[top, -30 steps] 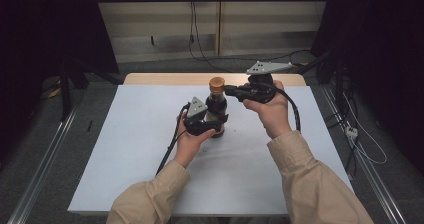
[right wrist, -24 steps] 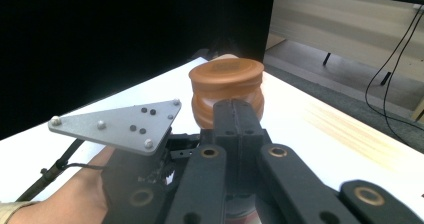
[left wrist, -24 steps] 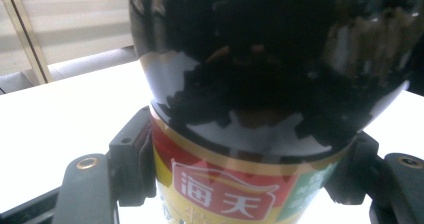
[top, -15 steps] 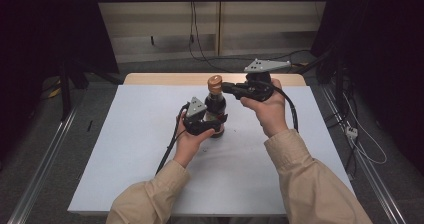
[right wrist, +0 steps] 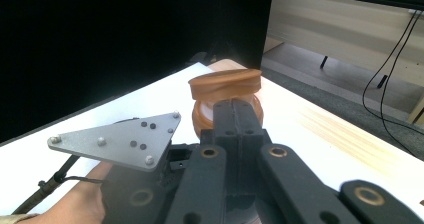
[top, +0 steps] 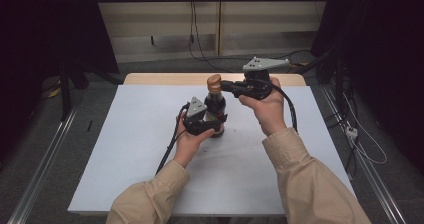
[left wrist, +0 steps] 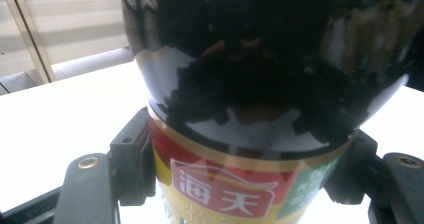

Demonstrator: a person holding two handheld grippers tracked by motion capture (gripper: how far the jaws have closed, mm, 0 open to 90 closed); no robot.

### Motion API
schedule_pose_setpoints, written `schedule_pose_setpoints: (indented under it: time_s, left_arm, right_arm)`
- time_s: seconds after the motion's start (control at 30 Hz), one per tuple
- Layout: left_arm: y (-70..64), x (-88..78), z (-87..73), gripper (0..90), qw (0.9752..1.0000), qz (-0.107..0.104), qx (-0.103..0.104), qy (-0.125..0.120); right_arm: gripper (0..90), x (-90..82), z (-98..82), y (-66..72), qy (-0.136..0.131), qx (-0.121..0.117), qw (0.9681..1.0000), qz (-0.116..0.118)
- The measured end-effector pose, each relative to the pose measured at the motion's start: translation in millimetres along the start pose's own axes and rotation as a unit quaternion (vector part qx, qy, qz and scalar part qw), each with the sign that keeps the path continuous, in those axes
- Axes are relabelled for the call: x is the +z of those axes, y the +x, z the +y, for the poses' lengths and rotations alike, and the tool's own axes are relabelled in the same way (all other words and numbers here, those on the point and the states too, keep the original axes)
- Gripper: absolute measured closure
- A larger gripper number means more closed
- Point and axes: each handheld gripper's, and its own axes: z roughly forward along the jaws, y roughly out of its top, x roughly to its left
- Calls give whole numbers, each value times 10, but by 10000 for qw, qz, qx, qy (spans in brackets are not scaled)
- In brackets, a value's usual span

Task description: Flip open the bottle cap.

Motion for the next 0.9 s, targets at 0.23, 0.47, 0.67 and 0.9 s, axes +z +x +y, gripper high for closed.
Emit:
schedule_pose_setpoints:
  time_s: [0.23, 0.47, 0.67, 0.9]
  left_arm:
    - [-3, 2, -3, 295, 10000, 7, -52, -12]
    - [-2, 4, -4, 296, 10000, 14, -56, -12]
    - [-2, 3, -4, 296, 10000, 18, -51, -4]
    - [-4, 7, -6, 296, 10000, 78, -31, -26]
  right_arm:
    - [900, 8, 18, 4, 13, 5, 10000, -6]
    - [900, 10, 24, 2, 8, 5, 10000, -16]
    - [900, 14, 35, -3, -26, 26, 10000, -18]
    - [900, 29, 49, -7, -57, 67, 10000, -21]
